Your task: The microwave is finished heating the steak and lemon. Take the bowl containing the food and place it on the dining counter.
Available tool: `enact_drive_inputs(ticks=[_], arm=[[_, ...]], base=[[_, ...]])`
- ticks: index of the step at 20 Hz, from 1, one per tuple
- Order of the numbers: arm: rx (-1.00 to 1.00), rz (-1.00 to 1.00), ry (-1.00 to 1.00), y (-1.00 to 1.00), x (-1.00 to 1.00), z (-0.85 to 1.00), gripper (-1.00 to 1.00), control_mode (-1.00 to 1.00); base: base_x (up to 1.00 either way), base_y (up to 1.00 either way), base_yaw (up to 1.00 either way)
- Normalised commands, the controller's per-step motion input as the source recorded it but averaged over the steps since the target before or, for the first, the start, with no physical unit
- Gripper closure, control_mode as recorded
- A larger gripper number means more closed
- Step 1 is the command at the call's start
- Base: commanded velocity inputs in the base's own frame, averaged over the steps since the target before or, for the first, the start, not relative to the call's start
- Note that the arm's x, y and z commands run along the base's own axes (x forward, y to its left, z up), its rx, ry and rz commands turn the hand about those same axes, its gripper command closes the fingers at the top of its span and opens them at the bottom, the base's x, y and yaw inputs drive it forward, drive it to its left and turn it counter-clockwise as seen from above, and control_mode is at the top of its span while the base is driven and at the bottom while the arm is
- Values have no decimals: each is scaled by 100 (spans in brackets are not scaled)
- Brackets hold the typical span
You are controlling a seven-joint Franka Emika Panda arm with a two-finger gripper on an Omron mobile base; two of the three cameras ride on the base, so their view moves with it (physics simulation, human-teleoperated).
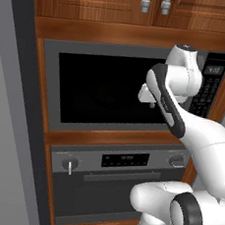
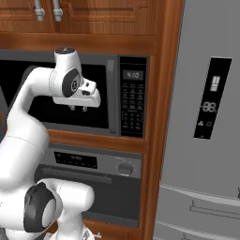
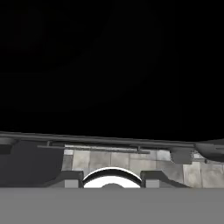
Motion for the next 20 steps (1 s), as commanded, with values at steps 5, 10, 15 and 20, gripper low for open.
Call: enact_drive_inputs(ticks=[5, 10, 15, 20], arm=[[-1, 0, -17, 0, -46, -8, -100, -100], [-1, 0, -24, 0, -72, -6, -100, -100], [0, 0, -6, 0, -23, 0, -100, -100], [0, 0, 0, 0, -6, 0, -100, -100]], base=[[0, 0, 0], [0, 0, 0], [0, 0, 0], [0, 0, 0]])
